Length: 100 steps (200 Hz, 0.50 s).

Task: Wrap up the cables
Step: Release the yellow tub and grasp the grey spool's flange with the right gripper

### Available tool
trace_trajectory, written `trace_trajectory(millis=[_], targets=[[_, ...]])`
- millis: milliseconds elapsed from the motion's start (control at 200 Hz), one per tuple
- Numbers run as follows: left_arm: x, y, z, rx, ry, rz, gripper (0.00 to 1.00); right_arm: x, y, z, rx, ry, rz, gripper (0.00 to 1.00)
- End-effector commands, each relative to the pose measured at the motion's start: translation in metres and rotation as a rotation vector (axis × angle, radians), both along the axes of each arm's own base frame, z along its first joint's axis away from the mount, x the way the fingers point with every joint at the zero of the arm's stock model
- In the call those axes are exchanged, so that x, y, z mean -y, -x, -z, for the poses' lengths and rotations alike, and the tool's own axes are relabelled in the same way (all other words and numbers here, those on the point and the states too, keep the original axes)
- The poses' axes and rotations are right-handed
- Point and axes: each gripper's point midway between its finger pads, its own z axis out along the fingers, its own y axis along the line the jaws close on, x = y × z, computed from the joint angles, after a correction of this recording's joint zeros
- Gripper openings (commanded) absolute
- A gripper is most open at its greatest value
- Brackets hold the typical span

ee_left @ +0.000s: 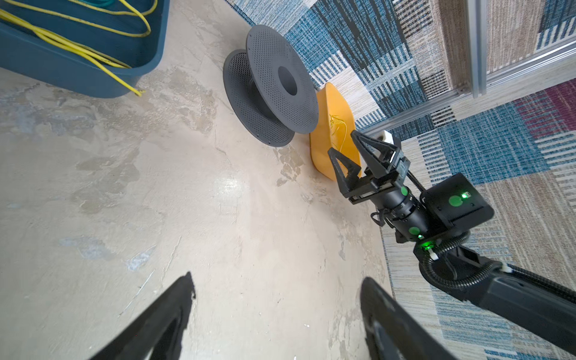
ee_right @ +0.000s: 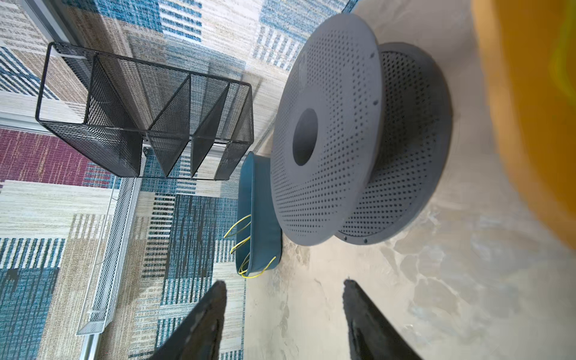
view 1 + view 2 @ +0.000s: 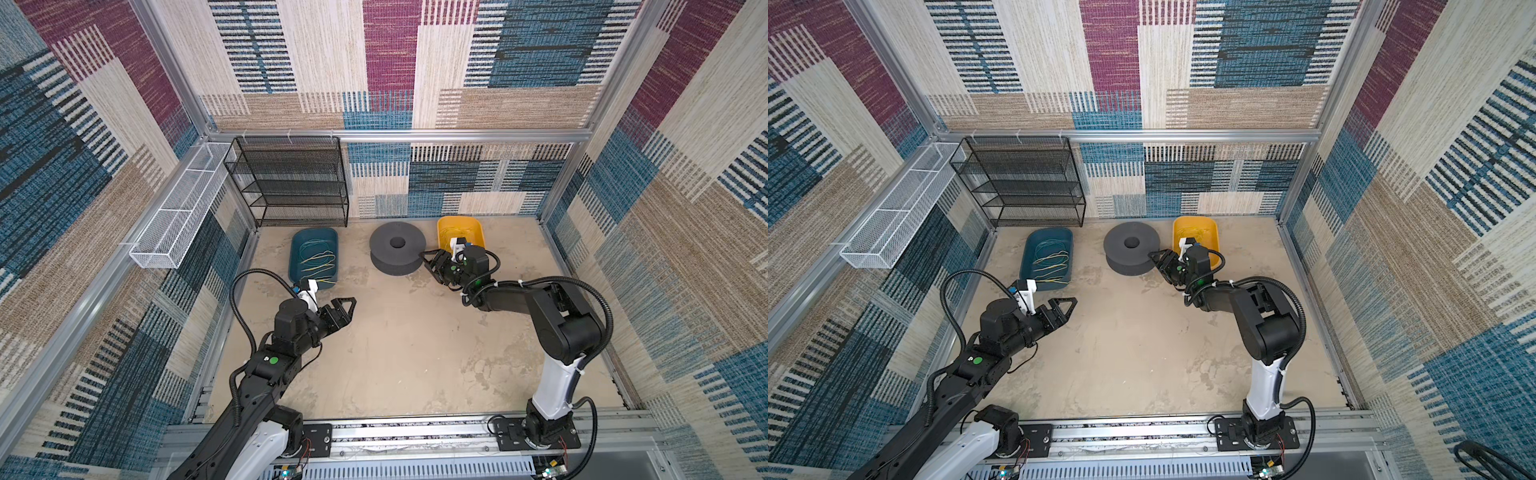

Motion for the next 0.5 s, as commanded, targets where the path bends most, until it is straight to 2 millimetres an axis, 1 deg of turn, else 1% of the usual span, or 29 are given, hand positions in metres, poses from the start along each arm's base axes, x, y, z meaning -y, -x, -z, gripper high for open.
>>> trace_trajectory(millis=[0,90,160,260,366,436,496], targets=[[-0.003,-0.001,-0.002,0.021,-0.004,-0.012,0.86,-0.008,-0.012,0.0,-0.007,-0.04,0.022,0.62],[-0.004,-0.001,0.0,0.026,-0.008,-0.017,0.86,-0.013,-0.018,0.017,-0.06,-0.047,0.031,0.6],[-0.004,-0.001,-0.001,0.031,-0.013,-0.013,0.87,-0.015,-0.021,0.025,-0.08,-0.054,0.042,0.59],[-0.004,-0.001,-0.001,0.035,-0.024,-0.009,0.87,-0.019,-0.026,0.029,-0.088,-0.053,0.046,0.58],[-0.006,-0.002,0.001,0.038,-0.036,-0.015,0.87,-0.024,-0.037,0.034,-0.078,-0.056,0.047,0.56],[-0.006,-0.003,0.002,0.041,-0.041,-0.018,0.88,-0.026,-0.043,0.039,-0.077,-0.067,0.048,0.51],[-0.006,-0.003,0.002,0.037,-0.045,-0.018,0.89,-0.029,-0.046,0.039,-0.067,-0.083,0.046,0.47]])
